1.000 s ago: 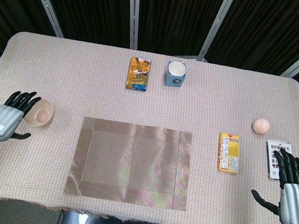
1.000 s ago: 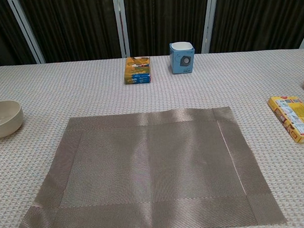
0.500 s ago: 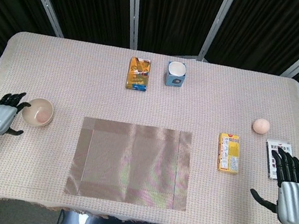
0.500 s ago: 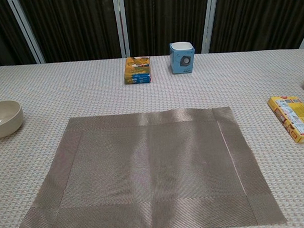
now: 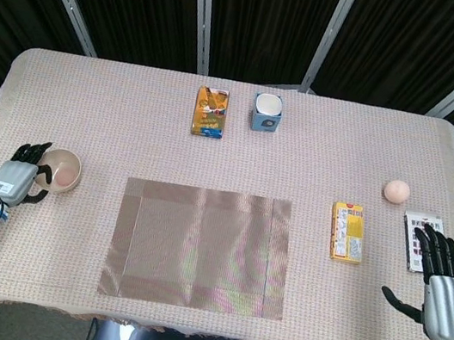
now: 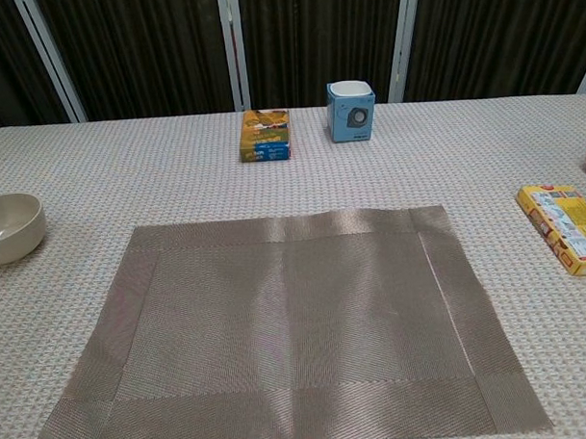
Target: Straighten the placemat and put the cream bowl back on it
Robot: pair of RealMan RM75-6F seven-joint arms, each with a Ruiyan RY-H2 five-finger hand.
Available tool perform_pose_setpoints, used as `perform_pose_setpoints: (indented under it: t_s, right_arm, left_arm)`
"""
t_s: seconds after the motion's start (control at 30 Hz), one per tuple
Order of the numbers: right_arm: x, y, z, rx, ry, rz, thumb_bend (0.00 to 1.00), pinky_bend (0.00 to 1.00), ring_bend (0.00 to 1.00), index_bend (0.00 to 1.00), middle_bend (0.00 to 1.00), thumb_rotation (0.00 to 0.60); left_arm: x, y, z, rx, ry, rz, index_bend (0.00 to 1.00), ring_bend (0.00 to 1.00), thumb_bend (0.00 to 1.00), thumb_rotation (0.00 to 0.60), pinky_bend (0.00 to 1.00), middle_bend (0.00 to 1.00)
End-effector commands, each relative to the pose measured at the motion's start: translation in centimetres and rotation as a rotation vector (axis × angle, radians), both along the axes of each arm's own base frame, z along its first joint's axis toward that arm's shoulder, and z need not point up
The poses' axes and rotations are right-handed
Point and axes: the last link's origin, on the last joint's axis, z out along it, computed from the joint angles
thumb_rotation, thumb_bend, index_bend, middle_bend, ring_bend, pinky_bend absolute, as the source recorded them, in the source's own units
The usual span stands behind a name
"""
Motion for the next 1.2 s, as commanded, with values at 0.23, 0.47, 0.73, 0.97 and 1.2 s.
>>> perform_pose_setpoints:
  t_s: [0.23,0.47,0.73,0.97,1.2]
  right_arm:
    - [0.0,0.0,0.0,0.001,-0.003,0.001,0.0,0.0,0.0,0.0,0.0,0.6]
    - [0.0,0.0,0.2,-0.003,-0.008,-0.003,0.0,0.0,0.0,0.0,0.0,0.6]
    - [0.1,-0.1,0.2,-0.003,-0.006,-0.002,0.0,0.0,0.0,0.0,0.0,0.6]
    - [-0.2,-0.1,0.5,-0.014,-0.009,-0.012,0.0,0.0,0.0,0.0,0.0,0.6]
    - [-0.4,0.0,0.8,-0.021,-0.01,-0.023,0.0,0.0,0.0,0.0,0.0,0.6]
  left_arm:
    - [1.5,-0.5,0.9,0.023,-0.053,-0.083,0.7,0.0,0.39,0.6,0.0,0.0]
    - [5.7,-1.5,0.9,-0.004,-0.12,-0.244,0.7,0.0,0.39,0.6,0.0,0.0]
    - [14.6,-1.9,-2.1,-0.176,-0.13,-0.478,0.7,0.0,0.39,0.6,0.0,0.0]
    - [21.0,-2.8,-6.3,-0.336,-0.069,-0.551,0.69,0.0,0.39,0.6,0.0,0.0]
    - [23.0,-3.1,-9.9,-0.396,-0.039,-0.549,0.69,0.0,0.39,0.6,0.0,0.0]
